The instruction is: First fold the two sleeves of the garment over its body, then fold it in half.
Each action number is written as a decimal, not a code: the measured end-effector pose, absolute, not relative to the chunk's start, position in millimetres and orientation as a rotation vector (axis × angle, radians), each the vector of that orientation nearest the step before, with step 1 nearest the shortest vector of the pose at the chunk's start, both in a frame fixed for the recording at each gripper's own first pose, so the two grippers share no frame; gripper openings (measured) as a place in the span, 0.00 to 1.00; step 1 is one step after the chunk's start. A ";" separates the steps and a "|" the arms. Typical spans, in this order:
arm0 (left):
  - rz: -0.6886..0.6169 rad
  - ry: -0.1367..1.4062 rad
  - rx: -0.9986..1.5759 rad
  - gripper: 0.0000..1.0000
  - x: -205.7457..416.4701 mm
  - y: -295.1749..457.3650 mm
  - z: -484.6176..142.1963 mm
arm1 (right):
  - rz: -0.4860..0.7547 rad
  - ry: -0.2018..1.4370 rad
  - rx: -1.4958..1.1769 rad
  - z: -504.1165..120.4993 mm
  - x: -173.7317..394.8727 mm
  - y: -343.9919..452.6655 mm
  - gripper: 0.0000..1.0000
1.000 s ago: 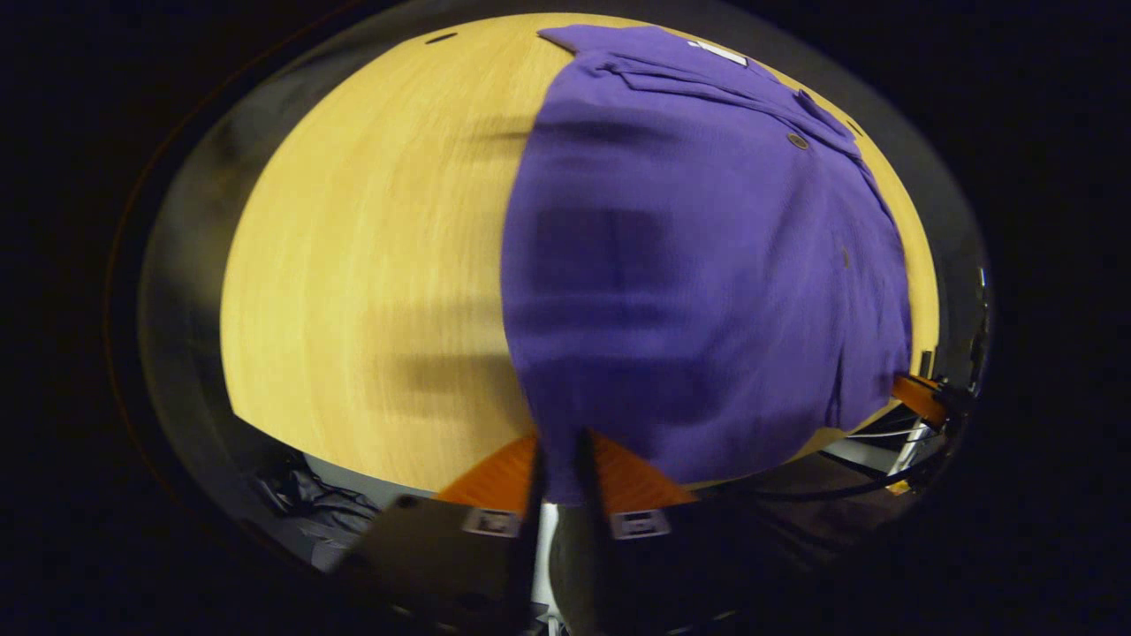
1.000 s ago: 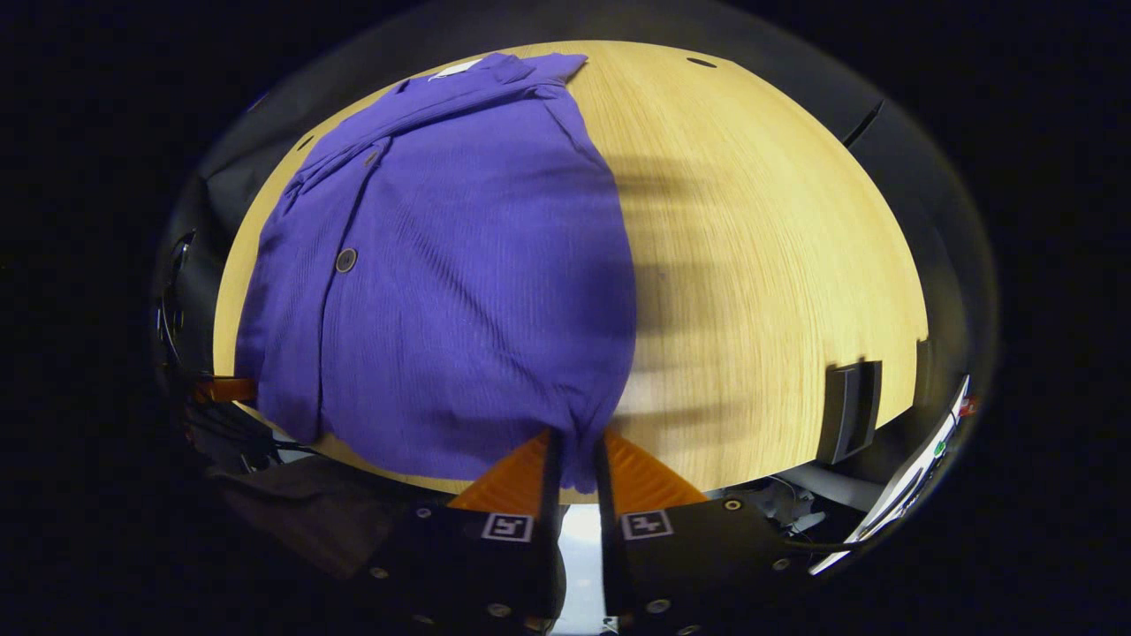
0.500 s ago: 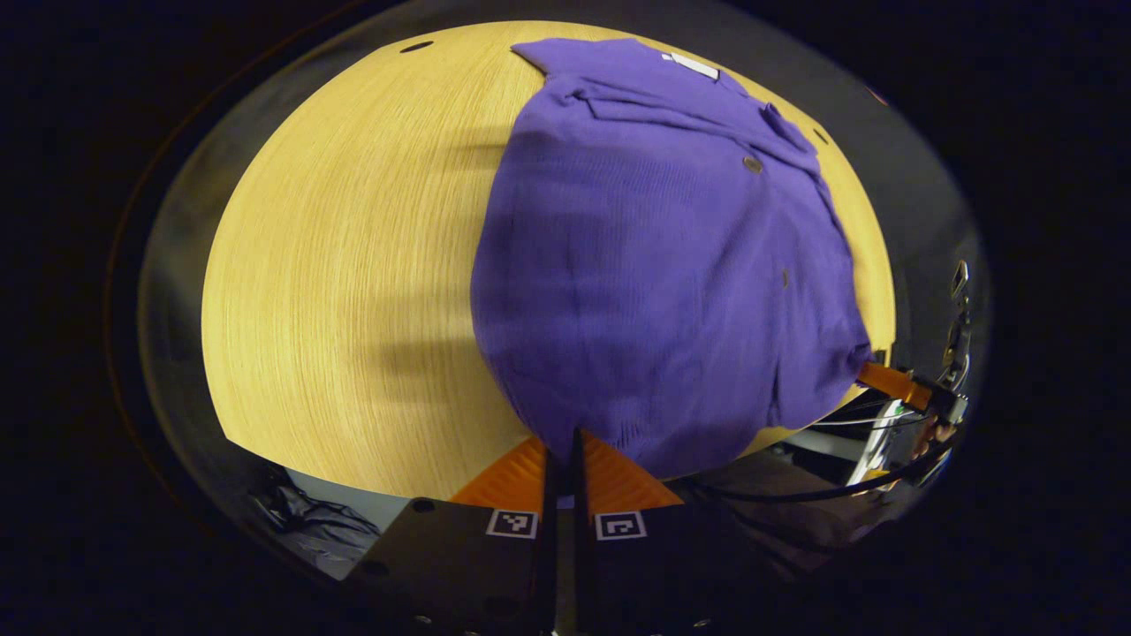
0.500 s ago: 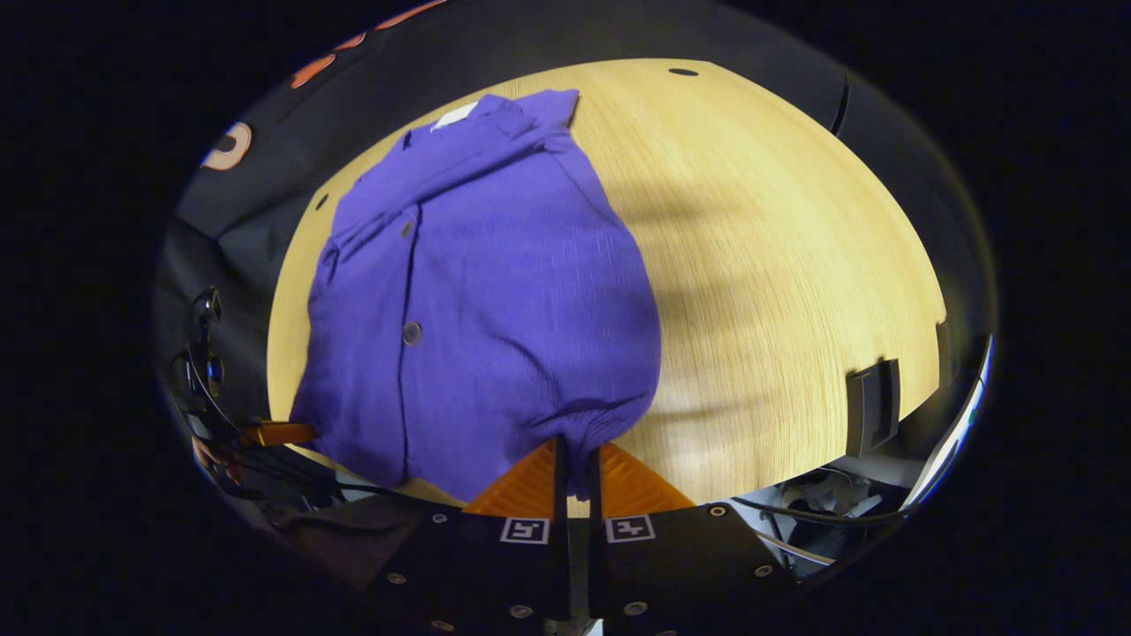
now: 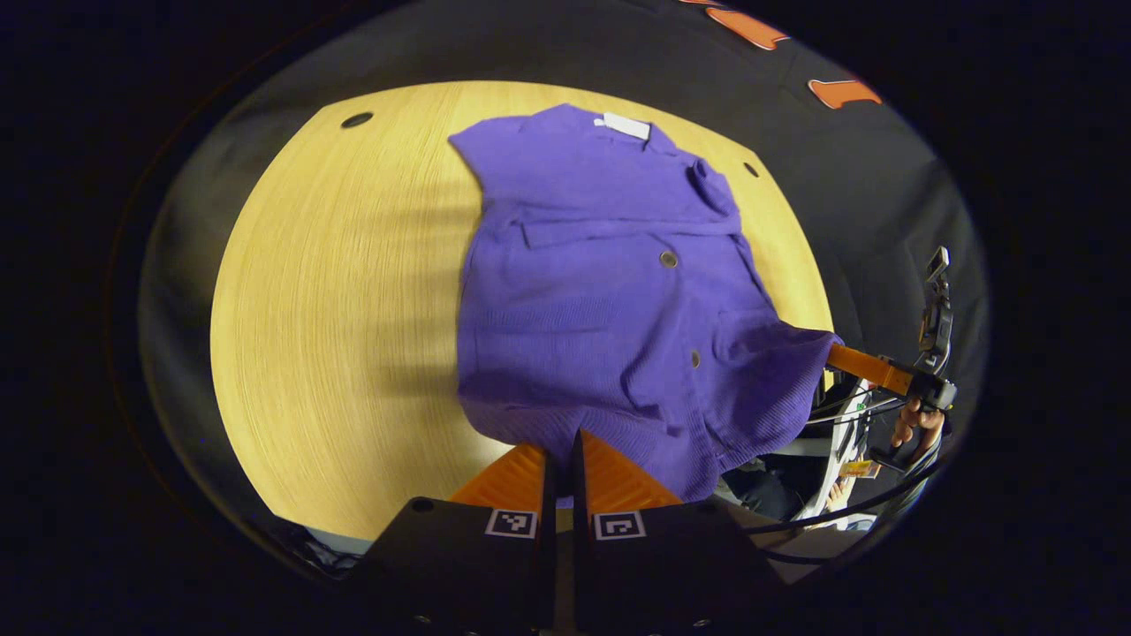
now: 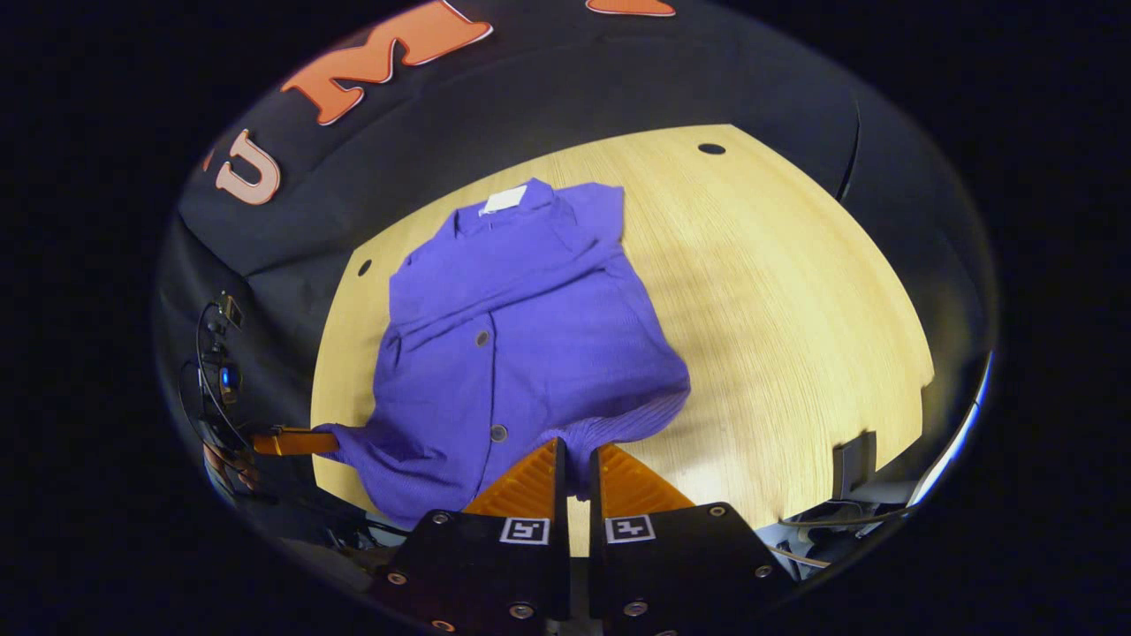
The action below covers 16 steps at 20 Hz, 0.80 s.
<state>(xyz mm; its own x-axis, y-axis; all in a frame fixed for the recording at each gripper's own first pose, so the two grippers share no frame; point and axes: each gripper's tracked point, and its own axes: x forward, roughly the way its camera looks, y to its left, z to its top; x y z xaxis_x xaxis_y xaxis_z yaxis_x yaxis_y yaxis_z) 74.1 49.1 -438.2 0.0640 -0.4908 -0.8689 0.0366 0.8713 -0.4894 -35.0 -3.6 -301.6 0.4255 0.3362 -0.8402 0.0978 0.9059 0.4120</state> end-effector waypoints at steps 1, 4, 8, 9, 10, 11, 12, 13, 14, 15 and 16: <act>-0.433 1.443 -0.371 0.10 86.7 51.4 -433.5 | 0.150 1.112 0.441 -291.2 -26.8 -2.0 0.08; -0.470 1.390 -0.337 0.10 120.1 61.6 -419.5 | 0.123 1.052 0.429 -267.9 2.7 -4.7 0.08; -0.482 1.312 -0.298 0.09 177.0 76.7 -398.9 | 0.134 0.971 0.400 -230.6 45.6 -9.9 0.08; -0.481 1.299 -0.287 0.09 190.4 79.9 -394.4 | 0.145 0.957 0.394 -221.9 57.3 -10.9 0.08; -0.472 1.281 -0.273 0.10 203.3 83.2 -390.1 | 0.150 0.944 0.385 -217.9 71.7 -11.6 0.08; -0.460 1.267 -0.259 0.10 217.1 86.3 -387.3 | 0.166 0.936 0.376 -216.4 85.0 -9.2 0.08; -0.440 1.255 -0.253 0.10 230.3 87.6 -388.6 | 0.178 0.927 0.362 -215.2 97.1 -11.5 0.08; -0.420 1.247 -0.257 0.10 242.2 87.1 -388.4 | 0.190 0.925 0.354 -215.8 107.4 -14.4 0.08; -0.398 1.249 -0.265 0.10 251.0 87.7 -388.3 | 0.201 0.923 0.354 -216.1 118.2 -15.9 0.08; -0.381 1.248 -0.268 0.09 261.4 87.7 -389.1 | 0.216 0.925 0.359 -217.5 129.0 -16.8 0.08; -0.365 1.248 -0.262 0.10 270.3 89.8 -391.7 | 0.234 0.930 0.363 -220.7 139.2 -17.8 0.08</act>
<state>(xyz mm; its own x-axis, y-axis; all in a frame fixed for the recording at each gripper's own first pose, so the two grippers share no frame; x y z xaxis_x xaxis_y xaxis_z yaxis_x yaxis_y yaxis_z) 270.3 89.8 -391.7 0.2714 -0.4078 -0.8718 0.1257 0.9131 -0.3880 139.2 -17.8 -220.7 0.5792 0.3494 -0.7365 -0.0401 0.9146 0.4024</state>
